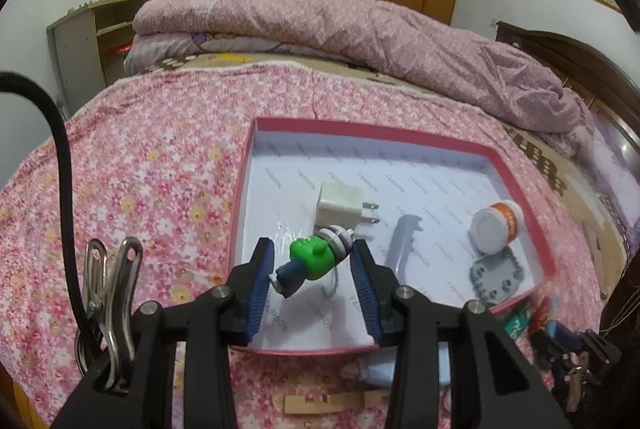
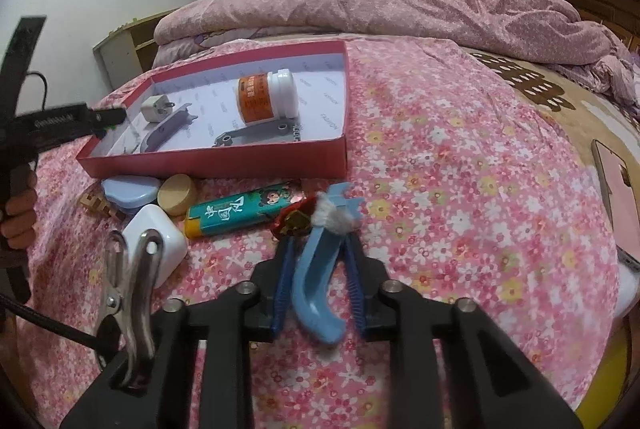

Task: Organize rigid objects
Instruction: 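Lower the figurine into the red box and open the left gripper while the right carries the scoop over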

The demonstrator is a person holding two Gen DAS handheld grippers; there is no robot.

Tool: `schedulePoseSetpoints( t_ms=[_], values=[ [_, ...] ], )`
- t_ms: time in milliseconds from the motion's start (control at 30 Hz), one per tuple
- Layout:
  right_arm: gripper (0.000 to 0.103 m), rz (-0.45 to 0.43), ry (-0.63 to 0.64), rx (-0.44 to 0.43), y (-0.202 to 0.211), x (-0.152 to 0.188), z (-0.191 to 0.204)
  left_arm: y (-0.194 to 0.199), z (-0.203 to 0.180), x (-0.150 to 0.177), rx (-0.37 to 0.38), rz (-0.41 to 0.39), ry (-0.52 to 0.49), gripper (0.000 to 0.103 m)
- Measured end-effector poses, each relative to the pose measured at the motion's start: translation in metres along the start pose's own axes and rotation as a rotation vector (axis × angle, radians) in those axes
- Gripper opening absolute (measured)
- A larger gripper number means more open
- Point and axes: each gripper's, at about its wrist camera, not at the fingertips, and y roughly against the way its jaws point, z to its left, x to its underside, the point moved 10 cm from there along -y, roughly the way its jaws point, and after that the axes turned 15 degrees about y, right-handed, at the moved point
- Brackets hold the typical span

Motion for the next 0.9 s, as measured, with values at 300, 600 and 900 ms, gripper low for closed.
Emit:
schedulePoseSetpoints(
  t_ms=[300, 600, 900],
  values=[
    [0.019, -0.012, -0.031, -0.025, 0.003, -0.002, -0.003, 0.002, -0.001, 0.008, -0.021, -0.001, -0.025, 0.053],
    [0.019, -0.080, -0.045, -0.047, 0.018, -0.016, -0.005, 0.018, 0.003, 0.013, -0.001, -0.009, 0.004, 0.057],
    [0.019, -0.114, -0.002, -0.036, 0.027, -0.041, -0.003, 0.026, 0.007, 0.017, 0.008, -0.001, 0.025, 0.057]
  ],
)
